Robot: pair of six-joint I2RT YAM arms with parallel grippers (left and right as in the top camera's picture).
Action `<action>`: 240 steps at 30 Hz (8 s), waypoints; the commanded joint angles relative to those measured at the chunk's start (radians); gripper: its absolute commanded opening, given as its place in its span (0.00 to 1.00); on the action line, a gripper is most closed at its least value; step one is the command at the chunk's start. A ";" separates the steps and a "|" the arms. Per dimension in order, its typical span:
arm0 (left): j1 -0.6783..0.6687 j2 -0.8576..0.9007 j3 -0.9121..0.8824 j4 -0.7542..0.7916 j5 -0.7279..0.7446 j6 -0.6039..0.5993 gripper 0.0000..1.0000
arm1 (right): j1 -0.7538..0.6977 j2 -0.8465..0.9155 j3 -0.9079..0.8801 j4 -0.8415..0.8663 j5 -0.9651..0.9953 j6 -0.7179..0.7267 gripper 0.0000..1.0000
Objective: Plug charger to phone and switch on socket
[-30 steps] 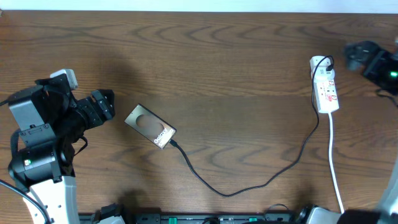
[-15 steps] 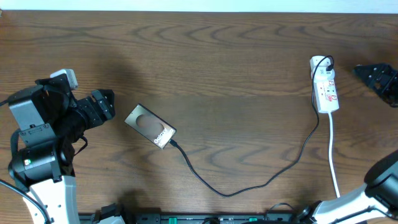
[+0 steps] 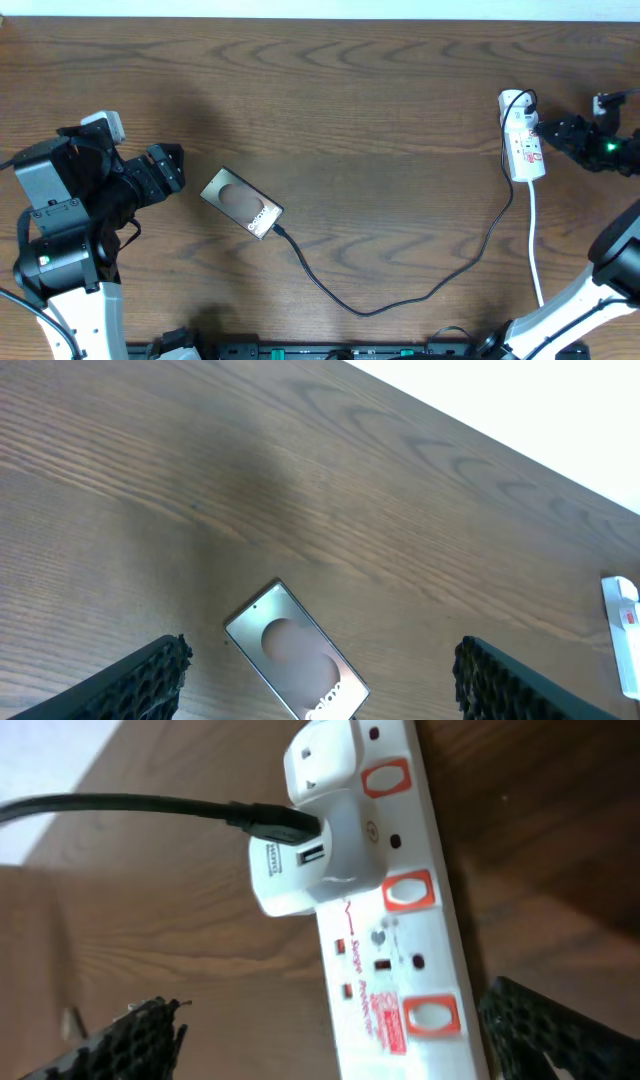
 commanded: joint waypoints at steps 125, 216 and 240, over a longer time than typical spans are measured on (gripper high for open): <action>-0.198 -0.174 -0.027 -0.018 -0.175 0.055 0.86 | 0.006 -0.655 -0.093 -0.087 0.346 0.318 0.99; -0.245 -0.992 -1.086 0.699 -0.319 0.080 0.86 | 0.004 -0.655 -0.094 -0.082 0.391 0.318 0.99; -0.245 -0.992 -1.086 0.699 -0.319 0.080 0.86 | 0.513 -1.197 -1.094 1.204 0.489 0.133 0.99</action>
